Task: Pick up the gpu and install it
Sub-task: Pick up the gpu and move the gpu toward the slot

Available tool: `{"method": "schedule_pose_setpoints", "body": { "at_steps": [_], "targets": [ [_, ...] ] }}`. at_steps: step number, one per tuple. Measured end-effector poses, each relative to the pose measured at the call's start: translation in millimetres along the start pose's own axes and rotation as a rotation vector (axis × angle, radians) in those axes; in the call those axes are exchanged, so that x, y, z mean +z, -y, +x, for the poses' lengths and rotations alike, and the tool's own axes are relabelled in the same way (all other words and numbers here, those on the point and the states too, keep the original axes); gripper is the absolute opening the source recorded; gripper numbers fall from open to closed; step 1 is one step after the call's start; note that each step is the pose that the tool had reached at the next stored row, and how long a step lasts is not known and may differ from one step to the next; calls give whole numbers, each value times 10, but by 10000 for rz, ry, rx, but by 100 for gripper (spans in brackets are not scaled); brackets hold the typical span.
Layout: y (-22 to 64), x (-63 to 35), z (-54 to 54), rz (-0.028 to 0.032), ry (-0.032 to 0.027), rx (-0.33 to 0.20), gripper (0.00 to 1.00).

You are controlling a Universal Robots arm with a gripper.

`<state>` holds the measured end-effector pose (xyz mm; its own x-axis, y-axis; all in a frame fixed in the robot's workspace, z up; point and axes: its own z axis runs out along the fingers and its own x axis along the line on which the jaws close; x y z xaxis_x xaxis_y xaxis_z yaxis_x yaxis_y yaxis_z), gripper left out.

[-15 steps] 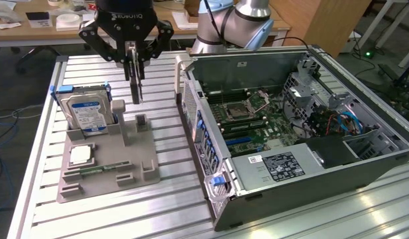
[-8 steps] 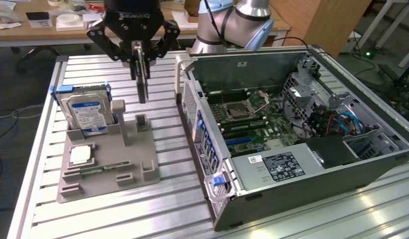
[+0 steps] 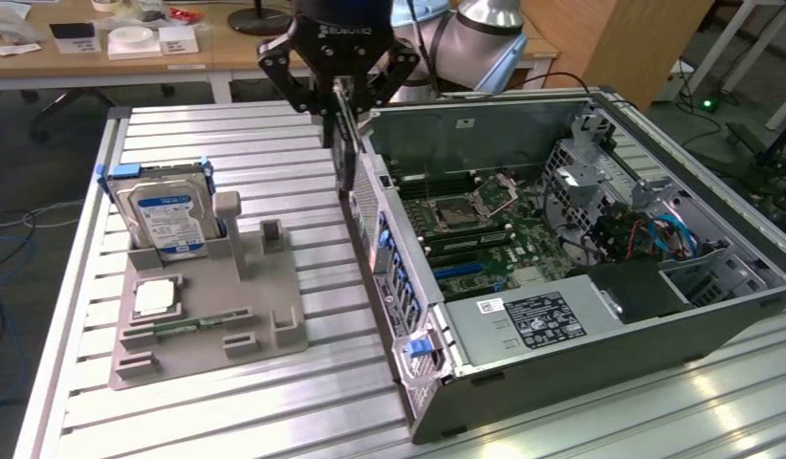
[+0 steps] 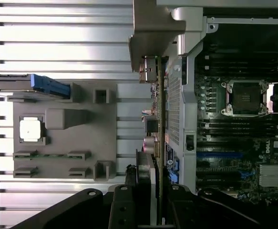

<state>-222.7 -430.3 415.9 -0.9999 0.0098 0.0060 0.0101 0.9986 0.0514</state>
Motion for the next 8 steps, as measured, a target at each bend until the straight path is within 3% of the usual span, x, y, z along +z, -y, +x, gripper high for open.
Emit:
{"method": "schedule_pose_setpoints", "body": {
  "at_steps": [8],
  "targets": [
    [-3, 1, -330, 0, 0, -2, 28]
  ]
}}
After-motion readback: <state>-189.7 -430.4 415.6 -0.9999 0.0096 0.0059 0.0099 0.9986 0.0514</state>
